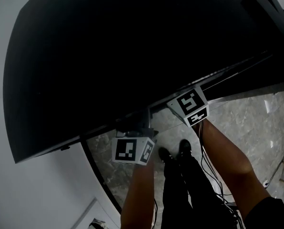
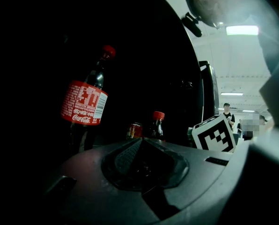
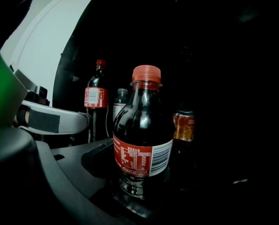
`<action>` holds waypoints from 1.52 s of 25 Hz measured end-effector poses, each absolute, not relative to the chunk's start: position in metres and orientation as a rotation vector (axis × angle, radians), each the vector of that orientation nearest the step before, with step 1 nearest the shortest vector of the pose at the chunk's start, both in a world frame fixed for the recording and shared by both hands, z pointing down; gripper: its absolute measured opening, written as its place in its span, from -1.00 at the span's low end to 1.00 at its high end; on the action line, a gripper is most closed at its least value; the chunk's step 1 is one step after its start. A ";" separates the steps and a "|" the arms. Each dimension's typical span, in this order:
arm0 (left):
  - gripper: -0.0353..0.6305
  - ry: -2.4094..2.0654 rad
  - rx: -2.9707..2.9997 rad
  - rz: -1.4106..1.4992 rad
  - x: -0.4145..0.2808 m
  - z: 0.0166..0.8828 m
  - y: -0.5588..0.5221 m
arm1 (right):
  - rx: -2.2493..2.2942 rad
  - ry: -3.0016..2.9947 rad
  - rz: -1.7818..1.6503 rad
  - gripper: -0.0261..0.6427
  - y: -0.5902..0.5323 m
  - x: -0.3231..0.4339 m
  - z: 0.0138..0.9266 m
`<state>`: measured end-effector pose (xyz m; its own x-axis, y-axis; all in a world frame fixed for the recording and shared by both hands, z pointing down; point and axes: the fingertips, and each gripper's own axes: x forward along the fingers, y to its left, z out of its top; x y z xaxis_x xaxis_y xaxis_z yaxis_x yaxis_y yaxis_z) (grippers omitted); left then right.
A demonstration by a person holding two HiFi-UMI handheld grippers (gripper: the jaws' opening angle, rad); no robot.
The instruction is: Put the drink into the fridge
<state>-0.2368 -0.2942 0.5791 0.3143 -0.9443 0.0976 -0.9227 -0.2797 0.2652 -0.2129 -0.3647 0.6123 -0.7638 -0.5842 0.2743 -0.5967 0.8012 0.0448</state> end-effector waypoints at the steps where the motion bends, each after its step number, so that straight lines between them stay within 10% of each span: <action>1: -0.85 -1.688 2.312 -0.111 -0.237 0.580 -0.293 | 0.909 -2.712 0.063 -0.01 -0.364 -0.214 0.613; 27: -0.85 -1.682 2.290 -0.044 -0.234 0.538 -0.231 | 1.114 -2.754 0.139 -0.02 -0.292 -0.161 0.537; 28: -0.85 -1.678 2.293 -0.047 -0.233 0.529 -0.228 | 1.097 -2.757 0.143 -0.06 -0.285 -0.157 0.528; 30: -0.85 -1.664 2.311 -0.058 -0.227 0.511 -0.221 | 1.074 -2.760 0.141 -0.76 -0.271 -0.150 0.506; 38: -0.85 -1.594 2.340 -0.074 -0.210 0.439 -0.154 | 0.919 -2.788 0.208 -0.85 -0.199 -0.141 0.420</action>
